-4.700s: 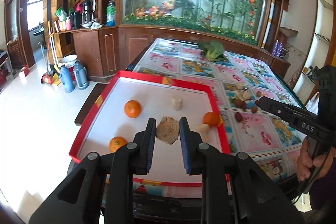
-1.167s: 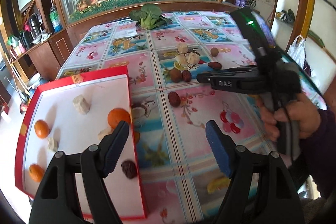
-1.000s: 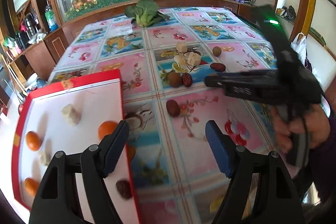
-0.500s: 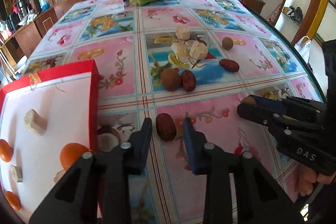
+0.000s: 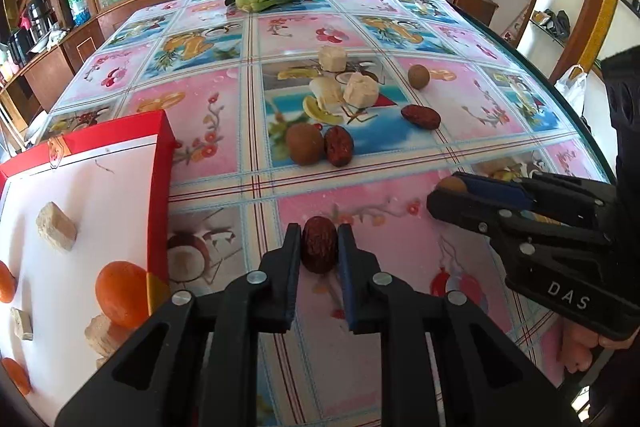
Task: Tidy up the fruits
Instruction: 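Close the left tool on a red date while the right tool grasps a brown round fruit, then carry the date and brown fruit over the white tray and open both tools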
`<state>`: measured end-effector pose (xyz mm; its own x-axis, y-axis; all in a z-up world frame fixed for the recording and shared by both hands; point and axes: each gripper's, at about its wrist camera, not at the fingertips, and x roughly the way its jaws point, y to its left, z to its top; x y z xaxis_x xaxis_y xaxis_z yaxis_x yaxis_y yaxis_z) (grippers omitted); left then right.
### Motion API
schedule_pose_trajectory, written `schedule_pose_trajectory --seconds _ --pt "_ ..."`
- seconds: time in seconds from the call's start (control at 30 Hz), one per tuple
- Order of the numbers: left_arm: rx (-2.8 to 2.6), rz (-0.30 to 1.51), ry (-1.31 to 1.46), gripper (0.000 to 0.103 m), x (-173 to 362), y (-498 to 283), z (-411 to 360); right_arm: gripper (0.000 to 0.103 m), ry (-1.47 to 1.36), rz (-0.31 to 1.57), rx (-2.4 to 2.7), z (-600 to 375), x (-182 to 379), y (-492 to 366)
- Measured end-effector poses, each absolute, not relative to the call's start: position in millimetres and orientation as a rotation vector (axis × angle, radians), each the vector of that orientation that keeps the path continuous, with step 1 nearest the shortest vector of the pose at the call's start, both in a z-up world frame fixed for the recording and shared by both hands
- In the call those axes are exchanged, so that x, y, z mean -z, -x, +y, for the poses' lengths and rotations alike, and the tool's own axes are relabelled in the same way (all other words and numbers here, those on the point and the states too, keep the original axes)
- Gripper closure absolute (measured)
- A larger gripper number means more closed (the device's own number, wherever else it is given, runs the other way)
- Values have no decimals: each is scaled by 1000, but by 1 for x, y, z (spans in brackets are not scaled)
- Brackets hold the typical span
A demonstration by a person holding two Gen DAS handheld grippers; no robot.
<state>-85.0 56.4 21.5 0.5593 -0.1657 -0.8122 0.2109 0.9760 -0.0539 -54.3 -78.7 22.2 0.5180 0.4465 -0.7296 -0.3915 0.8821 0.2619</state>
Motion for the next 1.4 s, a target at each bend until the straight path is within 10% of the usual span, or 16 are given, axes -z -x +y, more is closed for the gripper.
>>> schedule_pose_trajectory --seconds 1.4 --pt "-18 709 -22 83 -86 175 151 83 -46 775 -722 36 -66 104"
